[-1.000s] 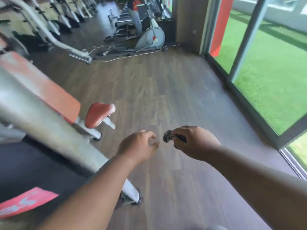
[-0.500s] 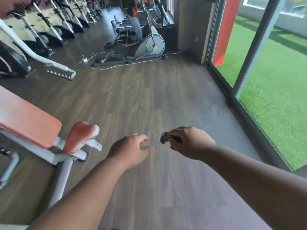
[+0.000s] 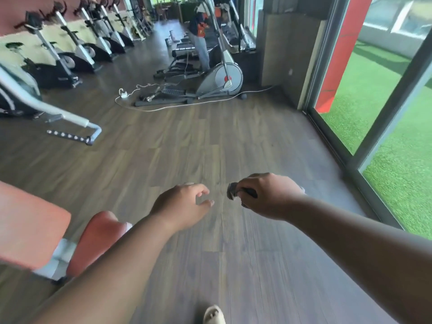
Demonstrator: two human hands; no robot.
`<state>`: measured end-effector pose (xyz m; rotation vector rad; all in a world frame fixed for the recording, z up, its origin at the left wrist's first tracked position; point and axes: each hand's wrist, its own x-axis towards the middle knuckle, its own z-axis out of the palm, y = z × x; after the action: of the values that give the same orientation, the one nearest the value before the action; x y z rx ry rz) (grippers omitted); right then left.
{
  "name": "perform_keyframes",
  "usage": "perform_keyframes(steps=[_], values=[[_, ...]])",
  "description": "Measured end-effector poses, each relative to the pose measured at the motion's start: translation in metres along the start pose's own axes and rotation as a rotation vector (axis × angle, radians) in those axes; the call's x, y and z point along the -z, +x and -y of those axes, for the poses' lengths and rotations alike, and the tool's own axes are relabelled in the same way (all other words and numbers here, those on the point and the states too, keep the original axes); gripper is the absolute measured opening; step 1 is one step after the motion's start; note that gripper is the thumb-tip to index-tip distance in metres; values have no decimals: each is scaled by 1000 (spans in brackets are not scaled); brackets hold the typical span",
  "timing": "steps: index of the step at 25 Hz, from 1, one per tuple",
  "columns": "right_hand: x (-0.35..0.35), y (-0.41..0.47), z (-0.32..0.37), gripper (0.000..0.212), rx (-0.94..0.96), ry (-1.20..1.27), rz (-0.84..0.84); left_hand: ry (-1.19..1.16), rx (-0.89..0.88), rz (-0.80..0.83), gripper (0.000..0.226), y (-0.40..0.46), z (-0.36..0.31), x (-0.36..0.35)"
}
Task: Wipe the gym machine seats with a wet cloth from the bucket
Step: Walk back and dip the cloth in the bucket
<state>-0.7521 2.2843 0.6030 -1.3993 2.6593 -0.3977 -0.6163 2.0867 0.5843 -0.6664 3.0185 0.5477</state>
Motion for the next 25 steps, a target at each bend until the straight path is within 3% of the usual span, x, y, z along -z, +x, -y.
perform_keyframes(steps=[9, 14, 17, 25], values=[[25, 234, -53, 22, -133, 86, -57, -3, -60, 22, 34, 242, 56, 74], [13, 395, -99, 23, -53, 57, 1, -14, 6, -27, 35, 381, 102, 81], [6, 512, -110, 22, 62, 28, 70, -39, 137, -42, 38, 454, 143, 89], [-40, 780, -14, 21, 358, 29, 216, -130, 457, -147, 37, 558, 320, 135]])
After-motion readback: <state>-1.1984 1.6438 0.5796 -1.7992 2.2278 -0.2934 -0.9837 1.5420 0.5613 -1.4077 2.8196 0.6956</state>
